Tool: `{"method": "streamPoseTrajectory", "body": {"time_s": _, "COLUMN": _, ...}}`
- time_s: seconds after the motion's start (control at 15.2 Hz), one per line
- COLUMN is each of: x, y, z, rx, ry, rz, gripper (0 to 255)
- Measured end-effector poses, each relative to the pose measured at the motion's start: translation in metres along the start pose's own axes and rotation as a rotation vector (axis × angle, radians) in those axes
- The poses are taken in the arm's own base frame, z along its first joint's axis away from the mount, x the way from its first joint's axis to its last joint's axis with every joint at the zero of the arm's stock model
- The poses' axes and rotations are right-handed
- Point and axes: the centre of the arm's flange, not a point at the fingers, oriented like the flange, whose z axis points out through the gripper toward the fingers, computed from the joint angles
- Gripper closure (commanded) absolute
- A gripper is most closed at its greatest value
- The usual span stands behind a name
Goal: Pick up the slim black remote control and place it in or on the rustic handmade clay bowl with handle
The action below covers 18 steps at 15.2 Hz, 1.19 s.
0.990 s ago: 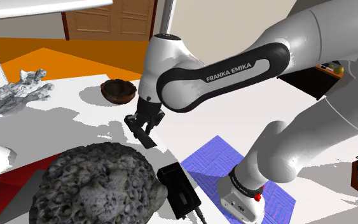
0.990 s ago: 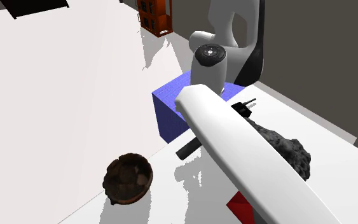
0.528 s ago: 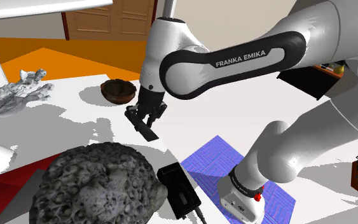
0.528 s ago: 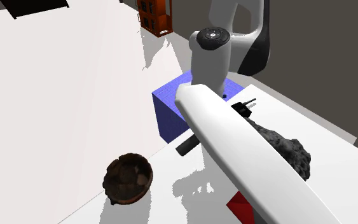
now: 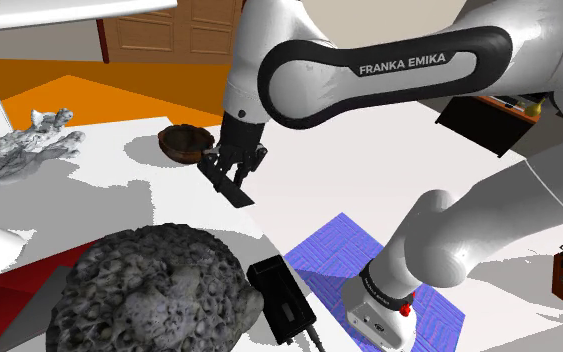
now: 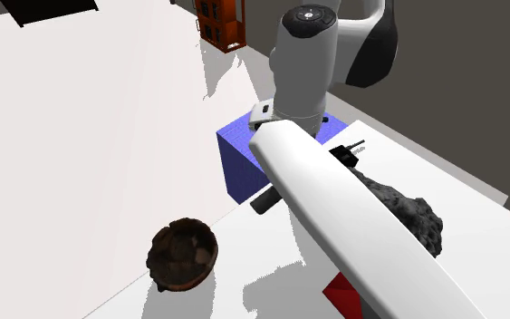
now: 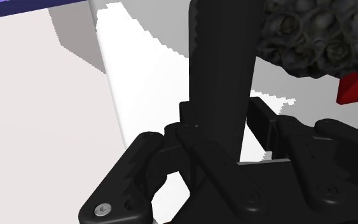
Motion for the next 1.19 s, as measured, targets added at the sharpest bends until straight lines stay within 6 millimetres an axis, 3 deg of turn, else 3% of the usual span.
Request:
{"method": "streamPoseTrajectory", "body": {"time_s": 0.4, "x": -0.001, "y": -0.004, "z": -0.03, "rx": 0.0, "ry": 0.0, "rz": 0.0, "gripper": 255}}
{"method": "streamPoseTrajectory", "body": {"time_s": 0.53, "x": 0.013, "y": -0.003, "z": -0.033, "rx": 0.0, "ry": 0.0, "rz": 0.0, "gripper": 255}}
{"method": "streamPoseTrajectory", "body": {"time_s": 1.19, "x": 0.145, "y": 0.002, "z": -0.033, "rx": 0.0, "ry": 0.0, "rz": 0.0, "gripper": 255}}
